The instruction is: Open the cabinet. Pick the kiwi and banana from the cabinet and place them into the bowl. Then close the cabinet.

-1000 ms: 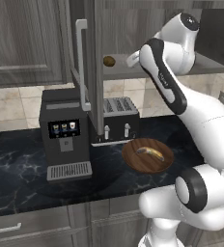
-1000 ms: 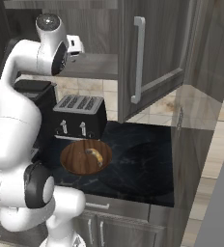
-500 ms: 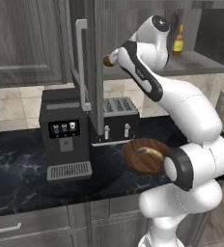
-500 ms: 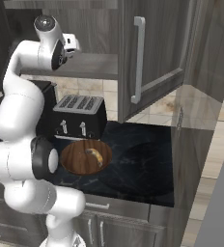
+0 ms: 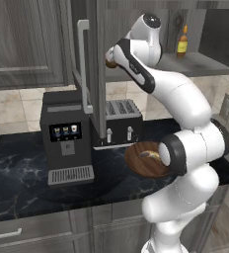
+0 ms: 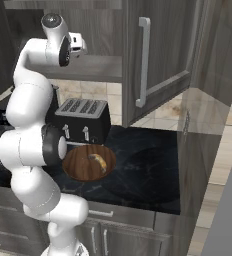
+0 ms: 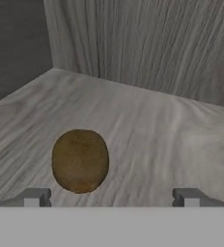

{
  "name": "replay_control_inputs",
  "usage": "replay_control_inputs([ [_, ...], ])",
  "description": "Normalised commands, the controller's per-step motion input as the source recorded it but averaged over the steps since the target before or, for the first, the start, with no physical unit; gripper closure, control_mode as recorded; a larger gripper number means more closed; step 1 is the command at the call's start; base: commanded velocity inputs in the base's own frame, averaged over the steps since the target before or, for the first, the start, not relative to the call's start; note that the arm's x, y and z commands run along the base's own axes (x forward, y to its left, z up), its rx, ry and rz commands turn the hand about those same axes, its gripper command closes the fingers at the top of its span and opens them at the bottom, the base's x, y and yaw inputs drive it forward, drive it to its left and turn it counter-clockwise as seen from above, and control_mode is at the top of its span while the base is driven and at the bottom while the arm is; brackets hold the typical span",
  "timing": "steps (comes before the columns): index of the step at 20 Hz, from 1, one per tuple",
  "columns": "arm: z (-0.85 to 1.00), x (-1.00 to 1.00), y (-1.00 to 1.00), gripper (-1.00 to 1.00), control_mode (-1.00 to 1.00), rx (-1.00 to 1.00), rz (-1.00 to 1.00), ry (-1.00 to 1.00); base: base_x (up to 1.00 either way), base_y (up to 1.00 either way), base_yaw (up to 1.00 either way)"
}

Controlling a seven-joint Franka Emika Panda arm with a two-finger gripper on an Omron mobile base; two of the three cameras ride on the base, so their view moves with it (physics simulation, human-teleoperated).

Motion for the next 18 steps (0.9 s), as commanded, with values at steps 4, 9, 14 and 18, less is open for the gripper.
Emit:
replay_control_inputs([
  [4, 0.00, 0.00, 0.05, -1.00, -1.00, 0.02, 0.00, 0.00, 0.00, 0.00, 0.00],
  [9, 0.00, 0.00, 0.05, -1.00, -1.00, 0.00, 0.00, 0.02, 0.00, 0.00, 0.00],
  [14, -0.18, 0.00, 0.16, -1.00, -1.00, 0.00, 0.00, 0.08, 0.00, 0.00, 0.00],
  [18, -0.33, 0.00, 0.24, -1.00, -1.00, 0.00, 0.00, 0.09, 0.00, 0.00, 0.00],
])
